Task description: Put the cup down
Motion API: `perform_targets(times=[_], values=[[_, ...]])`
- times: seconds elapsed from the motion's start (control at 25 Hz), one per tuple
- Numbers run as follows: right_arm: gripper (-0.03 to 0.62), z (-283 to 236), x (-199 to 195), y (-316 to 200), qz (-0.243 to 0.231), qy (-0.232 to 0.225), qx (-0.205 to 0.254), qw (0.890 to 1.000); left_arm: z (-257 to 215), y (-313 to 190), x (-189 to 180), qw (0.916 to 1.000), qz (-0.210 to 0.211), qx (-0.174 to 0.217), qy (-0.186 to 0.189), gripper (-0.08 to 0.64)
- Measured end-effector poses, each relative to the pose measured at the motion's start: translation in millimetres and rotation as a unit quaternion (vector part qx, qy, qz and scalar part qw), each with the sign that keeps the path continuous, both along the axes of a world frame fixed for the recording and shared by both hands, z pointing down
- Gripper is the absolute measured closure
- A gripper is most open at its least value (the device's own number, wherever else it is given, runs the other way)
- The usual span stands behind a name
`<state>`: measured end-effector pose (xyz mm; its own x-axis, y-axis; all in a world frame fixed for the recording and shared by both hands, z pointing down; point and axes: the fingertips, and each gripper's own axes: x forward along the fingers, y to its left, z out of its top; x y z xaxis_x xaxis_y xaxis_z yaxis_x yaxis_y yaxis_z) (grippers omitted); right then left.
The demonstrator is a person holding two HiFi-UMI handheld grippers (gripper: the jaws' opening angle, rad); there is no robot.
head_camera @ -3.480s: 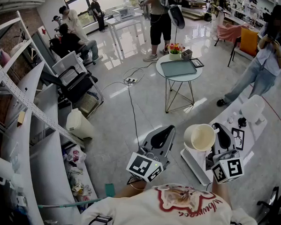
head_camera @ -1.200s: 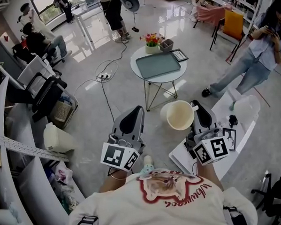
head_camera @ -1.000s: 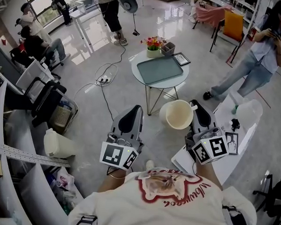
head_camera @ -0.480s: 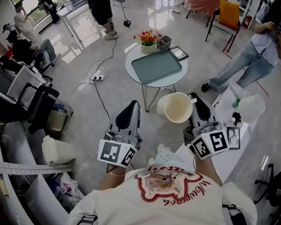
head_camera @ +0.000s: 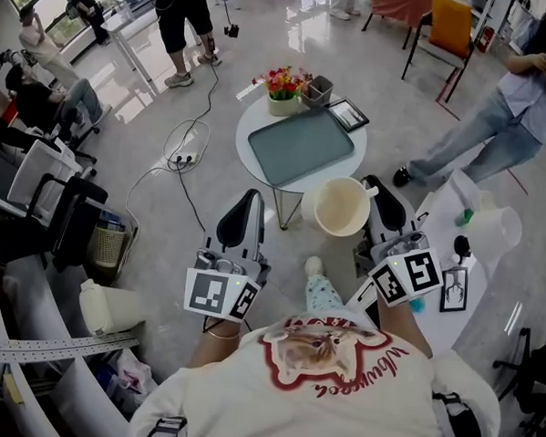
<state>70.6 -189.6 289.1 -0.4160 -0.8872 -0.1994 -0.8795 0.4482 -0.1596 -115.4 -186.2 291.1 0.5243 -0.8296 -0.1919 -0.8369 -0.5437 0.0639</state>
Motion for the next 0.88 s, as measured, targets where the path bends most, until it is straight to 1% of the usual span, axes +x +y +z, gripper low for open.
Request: perform_targets(times=[0.12,0.28,0.52,0.72,0.88], values=[[0.557,-3,8,-41,-0.006,0.002,0.007,1.0,-3,-43,11,1.0,-0.002,0.003,0.003,0.545],[0.557,-5,15,-90,-0.012,0.009,0.006,1.0,-6,-85,27,1.0,0.001,0.006,-0.002,0.545],[0.557,-6,22,-161,-0.028,0.0,0.013,1.0,-4,-149,29,0.9998,-0.02,-0.003,-0.002,0.545],[0.557,7,21,-206,-0.042,-0.006,0.009,0.999,1,-184,24,0.9993,-0.038,-0.003,0.001,0.545],[0.557,16,17,-232,-0.039,-0.004,0.002,0.999,11,-202,20,0.999,-0.039,-0.02,0.0,0.545]])
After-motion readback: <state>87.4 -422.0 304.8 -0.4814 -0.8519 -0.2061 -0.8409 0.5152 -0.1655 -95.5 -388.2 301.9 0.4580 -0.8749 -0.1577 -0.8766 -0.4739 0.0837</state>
